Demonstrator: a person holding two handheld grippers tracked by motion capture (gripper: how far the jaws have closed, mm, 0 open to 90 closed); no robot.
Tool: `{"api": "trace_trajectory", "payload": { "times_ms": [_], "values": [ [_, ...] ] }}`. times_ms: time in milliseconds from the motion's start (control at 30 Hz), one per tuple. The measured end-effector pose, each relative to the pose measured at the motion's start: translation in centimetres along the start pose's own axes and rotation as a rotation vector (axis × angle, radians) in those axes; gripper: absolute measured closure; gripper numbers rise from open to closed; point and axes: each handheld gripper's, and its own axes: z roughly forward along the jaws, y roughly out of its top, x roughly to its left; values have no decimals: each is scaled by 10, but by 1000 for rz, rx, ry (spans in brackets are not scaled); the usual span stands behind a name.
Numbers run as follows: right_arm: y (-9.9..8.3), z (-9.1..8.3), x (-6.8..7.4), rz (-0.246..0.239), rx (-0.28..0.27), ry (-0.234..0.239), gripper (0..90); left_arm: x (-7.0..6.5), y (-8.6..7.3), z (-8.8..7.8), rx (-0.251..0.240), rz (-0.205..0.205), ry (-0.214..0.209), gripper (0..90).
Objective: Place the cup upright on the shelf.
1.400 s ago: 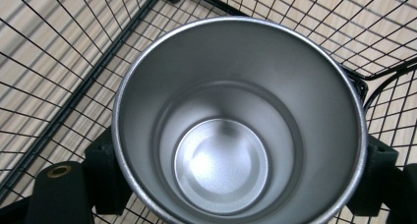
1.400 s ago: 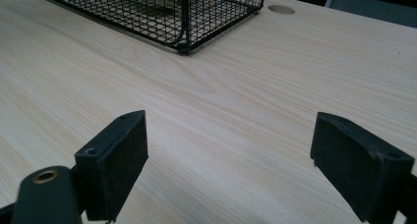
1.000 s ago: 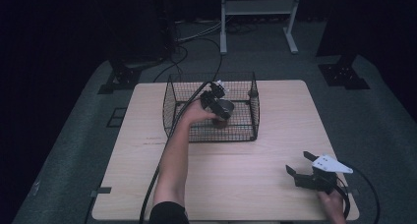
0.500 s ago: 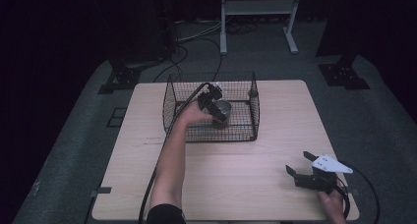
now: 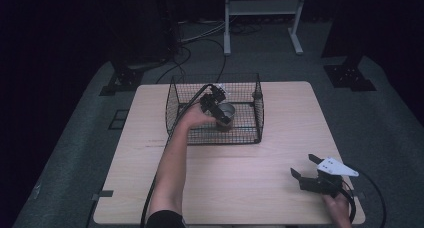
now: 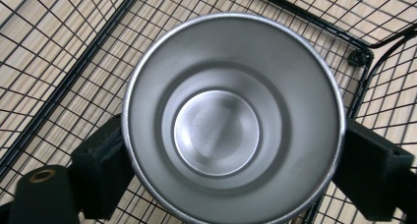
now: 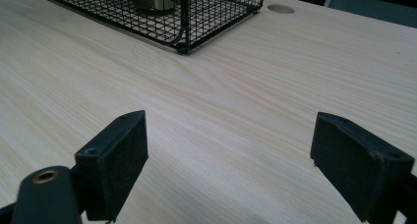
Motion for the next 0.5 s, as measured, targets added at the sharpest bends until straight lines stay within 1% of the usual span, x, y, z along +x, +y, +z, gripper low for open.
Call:
{"api": "trace_trajectory", "payload": {
  "times_ms": [167,300,500],
  "values": [
    [0,0,0,-2,2,0,135,-2,1,-6,-38,5,3,96],
    [0,0,0,-2,3,-1,136,-2,2,-10,-39,10,4,94],
    [0,0,0,0,3,-2,136,-3,2,-17,-61,18,17,89]
  ]
}}
